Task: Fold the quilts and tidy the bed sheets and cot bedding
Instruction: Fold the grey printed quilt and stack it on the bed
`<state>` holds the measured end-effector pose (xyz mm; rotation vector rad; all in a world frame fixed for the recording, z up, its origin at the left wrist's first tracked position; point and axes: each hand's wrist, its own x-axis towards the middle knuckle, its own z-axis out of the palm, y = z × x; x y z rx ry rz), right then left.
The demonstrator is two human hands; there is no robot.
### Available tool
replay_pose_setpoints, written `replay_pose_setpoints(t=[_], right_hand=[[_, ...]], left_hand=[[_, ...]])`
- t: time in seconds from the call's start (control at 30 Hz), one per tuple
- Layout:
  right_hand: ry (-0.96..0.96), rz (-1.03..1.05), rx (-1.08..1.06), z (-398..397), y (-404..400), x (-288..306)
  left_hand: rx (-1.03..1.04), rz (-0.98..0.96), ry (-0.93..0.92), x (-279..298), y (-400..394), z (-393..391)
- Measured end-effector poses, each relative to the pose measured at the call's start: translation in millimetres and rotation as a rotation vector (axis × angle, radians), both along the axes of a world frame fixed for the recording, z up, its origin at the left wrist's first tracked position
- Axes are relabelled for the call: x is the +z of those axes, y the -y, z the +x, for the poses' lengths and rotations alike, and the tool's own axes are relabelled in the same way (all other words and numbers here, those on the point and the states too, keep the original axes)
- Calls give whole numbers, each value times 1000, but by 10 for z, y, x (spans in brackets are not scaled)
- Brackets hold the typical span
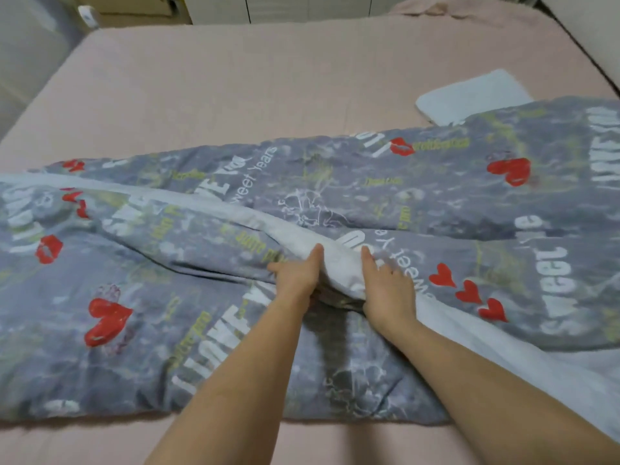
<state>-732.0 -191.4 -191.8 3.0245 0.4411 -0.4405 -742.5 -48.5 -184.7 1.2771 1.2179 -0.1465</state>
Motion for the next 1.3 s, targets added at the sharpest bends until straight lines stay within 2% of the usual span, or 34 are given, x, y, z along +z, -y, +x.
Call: replay_pose_setpoints(t=[0.1, 0.17, 0.23, 0.37, 0.43, 0.47, 0.5, 0.57, 0.6, 0.63, 0.7, 0.8, 0.87, 0.93, 1.07, 1.13, 1.2, 1.3], right_hand=[[131, 104, -22, 216, -21, 76], [228, 172, -48, 384, -80, 257], [393, 280, -82, 666, -151, 526], [770, 409, -126, 1520, -457, 1102], [850, 385, -127, 1853, -661, 1186], [810, 318, -105, 1982, -729, 1101], [707, 238, -80, 2056, -758, 924], [479, 55, -19, 2053, -677, 467], [419, 26, 14, 1982, -591, 210], [394, 24, 67, 1869, -497, 8], [361, 53, 247, 1640, -321, -328], [438, 13, 397, 1739, -158, -557], [330, -54, 343, 1935, -139, -565], [291, -91, 273, 1985, -215, -551], [201, 4, 271, 1502, -205, -427], [175, 71, 254, 1139, 62, -221], [195, 124, 223, 835, 391, -56], [170, 50, 96, 369, 1154, 262]], left_hand=[[128, -76, 34, -10, -4, 306], [52, 66, 93, 72, -39, 542], [6, 200, 257, 320, -68, 822], [73, 387, 599, 835, -209, 1318], [-84, 533, 660, 832, -302, 1488], [-239, 594, 615, 735, -348, 1563], [-461, 690, 473, 551, -402, 1597], [-889, 913, 50, 108, -474, 1508], [-1018, 983, -105, -108, -515, 1432], [-1091, 1017, -186, -280, -552, 1349], [-1162, 977, -234, -562, -631, 1235], [-1235, 919, -297, -666, -702, 1284], [-1237, 957, -273, -636, -658, 1404], [-1267, 1030, -167, -564, -518, 1459], [-1371, 963, -21, -388, -9, 1223], [-1419, 867, -14, -217, 272, 1041], [-1418, 850, 19, -79, 472, 890], [-1294, 827, 158, 244, 1010, 601]])
